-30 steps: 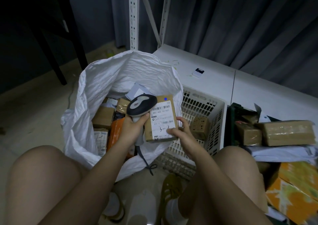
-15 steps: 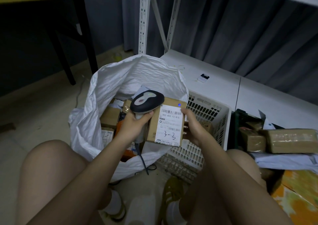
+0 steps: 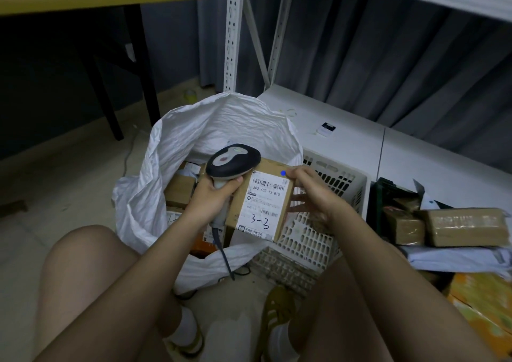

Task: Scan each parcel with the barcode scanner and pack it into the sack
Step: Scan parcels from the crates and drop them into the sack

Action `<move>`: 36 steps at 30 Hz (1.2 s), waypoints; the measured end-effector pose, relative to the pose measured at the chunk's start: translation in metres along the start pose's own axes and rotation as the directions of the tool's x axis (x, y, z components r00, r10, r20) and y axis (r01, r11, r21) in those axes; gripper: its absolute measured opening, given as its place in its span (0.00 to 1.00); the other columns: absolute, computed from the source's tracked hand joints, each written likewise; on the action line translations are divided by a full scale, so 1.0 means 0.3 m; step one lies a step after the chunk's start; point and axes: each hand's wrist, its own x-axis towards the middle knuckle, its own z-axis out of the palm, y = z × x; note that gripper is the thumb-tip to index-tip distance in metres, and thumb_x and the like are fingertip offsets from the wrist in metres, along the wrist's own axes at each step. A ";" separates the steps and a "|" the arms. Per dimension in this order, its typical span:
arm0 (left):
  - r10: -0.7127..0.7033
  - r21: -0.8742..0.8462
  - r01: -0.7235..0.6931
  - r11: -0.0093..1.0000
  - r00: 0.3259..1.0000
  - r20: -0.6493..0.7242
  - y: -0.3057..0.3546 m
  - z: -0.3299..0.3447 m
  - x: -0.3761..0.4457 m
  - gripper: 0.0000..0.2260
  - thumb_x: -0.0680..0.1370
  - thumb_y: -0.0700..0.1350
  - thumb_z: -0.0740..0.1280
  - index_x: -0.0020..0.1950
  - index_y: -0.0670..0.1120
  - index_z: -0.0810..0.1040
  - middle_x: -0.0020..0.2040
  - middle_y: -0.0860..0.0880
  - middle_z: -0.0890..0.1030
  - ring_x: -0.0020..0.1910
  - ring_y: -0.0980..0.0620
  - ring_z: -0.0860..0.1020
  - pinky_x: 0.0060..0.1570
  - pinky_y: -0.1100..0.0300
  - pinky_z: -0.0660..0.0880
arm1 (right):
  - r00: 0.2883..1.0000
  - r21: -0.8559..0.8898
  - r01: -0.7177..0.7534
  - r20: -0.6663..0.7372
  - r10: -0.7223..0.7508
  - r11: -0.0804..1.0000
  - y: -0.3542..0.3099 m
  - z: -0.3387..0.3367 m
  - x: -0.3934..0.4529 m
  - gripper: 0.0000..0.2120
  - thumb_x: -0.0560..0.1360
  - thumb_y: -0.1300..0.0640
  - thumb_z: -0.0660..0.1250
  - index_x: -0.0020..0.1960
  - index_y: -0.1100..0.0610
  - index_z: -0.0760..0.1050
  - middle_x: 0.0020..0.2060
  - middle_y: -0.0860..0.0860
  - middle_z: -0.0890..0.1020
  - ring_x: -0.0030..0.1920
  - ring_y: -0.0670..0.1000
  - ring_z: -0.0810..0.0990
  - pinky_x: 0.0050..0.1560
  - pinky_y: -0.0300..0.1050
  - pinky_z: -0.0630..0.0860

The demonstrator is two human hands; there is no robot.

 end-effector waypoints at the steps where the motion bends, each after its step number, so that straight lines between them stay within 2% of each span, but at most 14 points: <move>1: -0.001 -0.010 0.001 1.000 1.000 -0.006 0.003 -0.002 -0.005 0.26 0.71 0.52 0.75 0.67 0.48 0.74 0.60 0.50 0.80 0.60 0.52 0.78 0.61 0.53 0.75 | 0.999 -0.007 0.027 -0.037 -0.027 1.000 -0.006 -0.004 -0.001 0.15 0.75 0.51 0.67 0.60 0.53 0.71 0.56 0.56 0.78 0.52 0.58 0.80 0.55 0.62 0.79; 4: 0.017 -0.021 -0.018 1.000 0.999 -0.051 0.015 -0.014 -0.020 0.20 0.75 0.47 0.71 0.67 0.48 0.73 0.58 0.52 0.80 0.56 0.57 0.78 0.52 0.65 0.75 | 0.974 0.043 0.128 -0.192 -0.118 0.991 -0.018 -0.026 0.008 0.18 0.74 0.55 0.69 0.61 0.50 0.69 0.54 0.55 0.78 0.50 0.54 0.80 0.45 0.52 0.80; 6: 0.031 -0.010 -0.031 0.999 0.999 -0.041 0.028 -0.017 -0.033 0.18 0.76 0.45 0.70 0.66 0.48 0.74 0.57 0.53 0.80 0.54 0.60 0.77 0.48 0.68 0.74 | 0.950 0.105 0.176 -0.280 -0.141 0.979 -0.027 -0.038 0.011 0.20 0.73 0.57 0.71 0.62 0.51 0.68 0.53 0.53 0.76 0.45 0.51 0.78 0.43 0.51 0.80; 9: 0.067 0.034 -0.067 0.997 0.998 -0.018 0.047 -0.012 -0.049 0.20 0.75 0.44 0.71 0.67 0.48 0.73 0.60 0.52 0.79 0.59 0.57 0.76 0.58 0.62 0.72 | 0.936 0.186 0.205 -0.324 -0.137 0.961 -0.041 -0.045 0.025 0.19 0.72 0.60 0.73 0.60 0.51 0.71 0.58 0.56 0.76 0.46 0.51 0.80 0.50 0.54 0.82; 15: 0.050 0.114 -0.059 0.992 0.996 0.077 0.069 0.013 -0.071 0.11 0.76 0.44 0.70 0.56 0.55 0.76 0.54 0.54 0.80 0.56 0.55 0.77 0.62 0.52 0.73 | 0.939 0.210 0.205 -0.317 -0.131 0.956 -0.058 -0.035 0.029 0.19 0.72 0.60 0.73 0.61 0.52 0.73 0.60 0.56 0.76 0.45 0.50 0.81 0.43 0.47 0.82; 17: 0.040 0.141 -0.054 0.989 0.995 0.096 0.067 0.015 -0.078 0.14 0.75 0.46 0.71 0.60 0.50 0.76 0.54 0.52 0.81 0.56 0.53 0.78 0.63 0.48 0.73 | 0.943 0.206 0.195 -0.310 -0.125 0.959 -0.058 -0.031 0.033 0.21 0.71 0.60 0.73 0.62 0.52 0.72 0.59 0.56 0.77 0.47 0.51 0.82 0.44 0.47 0.82; 19: 0.039 0.169 -0.061 0.984 0.990 0.132 0.063 0.017 -0.088 0.21 0.73 0.50 0.73 0.64 0.49 0.75 0.57 0.51 0.81 0.58 0.52 0.78 0.62 0.45 0.74 | 0.948 0.203 0.181 -0.296 -0.116 0.962 -0.058 -0.028 0.039 0.22 0.71 0.59 0.73 0.63 0.52 0.72 0.59 0.56 0.78 0.51 0.52 0.82 0.48 0.50 0.82; 21: 0.054 0.184 -0.081 0.980 0.988 0.148 0.055 0.022 -0.097 0.22 0.72 0.50 0.73 0.64 0.51 0.73 0.59 0.51 0.79 0.60 0.52 0.77 0.62 0.45 0.74 | 0.950 0.200 0.175 -0.290 -0.113 0.964 -0.059 -0.026 0.044 0.23 0.70 0.58 0.74 0.62 0.51 0.72 0.59 0.56 0.78 0.54 0.53 0.81 0.53 0.53 0.81; 24: 0.092 0.191 -0.116 0.975 0.987 0.130 0.040 0.036 -0.100 0.19 0.75 0.44 0.72 0.61 0.56 0.70 0.61 0.51 0.78 0.61 0.52 0.76 0.62 0.46 0.74 | 0.954 0.192 0.167 -0.279 -0.110 0.967 -0.059 -0.024 0.043 0.23 0.71 0.59 0.73 0.63 0.52 0.72 0.59 0.56 0.78 0.55 0.54 0.80 0.55 0.55 0.80; 28: 0.097 0.195 -0.119 0.974 0.988 0.118 0.029 0.038 -0.101 0.21 0.75 0.47 0.72 0.66 0.49 0.72 0.60 0.51 0.78 0.60 0.52 0.76 0.60 0.47 0.76 | 0.958 0.192 0.161 -0.267 -0.106 0.968 -0.054 -0.018 0.040 0.23 0.72 0.59 0.73 0.64 0.54 0.71 0.57 0.58 0.78 0.53 0.55 0.81 0.56 0.57 0.80; 30: 0.093 0.215 -0.120 0.969 0.987 0.134 0.020 0.032 -0.099 0.21 0.75 0.48 0.72 0.66 0.49 0.72 0.58 0.53 0.79 0.58 0.54 0.77 0.57 0.53 0.77 | 0.957 0.194 0.163 -0.269 -0.107 0.967 -0.050 -0.019 0.042 0.23 0.72 0.60 0.73 0.64 0.54 0.71 0.57 0.58 0.78 0.53 0.54 0.80 0.57 0.58 0.79; 33: 0.095 0.233 -0.126 0.964 0.986 0.140 0.018 0.030 -0.108 0.19 0.76 0.45 0.70 0.64 0.53 0.69 0.55 0.62 0.76 0.54 0.67 0.73 0.51 0.74 0.70 | 0.953 0.190 0.172 -0.279 -0.115 0.967 -0.045 -0.022 0.045 0.22 0.72 0.60 0.72 0.64 0.54 0.71 0.55 0.56 0.78 0.53 0.54 0.80 0.57 0.58 0.79; 34: 0.093 0.235 -0.124 0.964 0.986 0.137 0.016 0.031 -0.109 0.19 0.76 0.44 0.70 0.64 0.54 0.69 0.54 0.63 0.75 0.53 0.69 0.72 0.49 0.76 0.69 | 0.953 0.190 0.175 -0.281 -0.118 0.966 -0.043 -0.022 0.046 0.22 0.72 0.60 0.72 0.64 0.54 0.71 0.55 0.56 0.78 0.53 0.54 0.80 0.57 0.58 0.79; 36: 0.091 0.234 -0.119 0.965 0.988 0.125 0.013 0.031 -0.106 0.19 0.76 0.45 0.70 0.64 0.53 0.69 0.54 0.62 0.75 0.53 0.67 0.73 0.51 0.72 0.69 | 0.953 0.194 0.177 -0.279 -0.119 0.965 -0.040 -0.022 0.050 0.22 0.71 0.60 0.73 0.63 0.53 0.72 0.56 0.57 0.77 0.53 0.54 0.80 0.56 0.58 0.79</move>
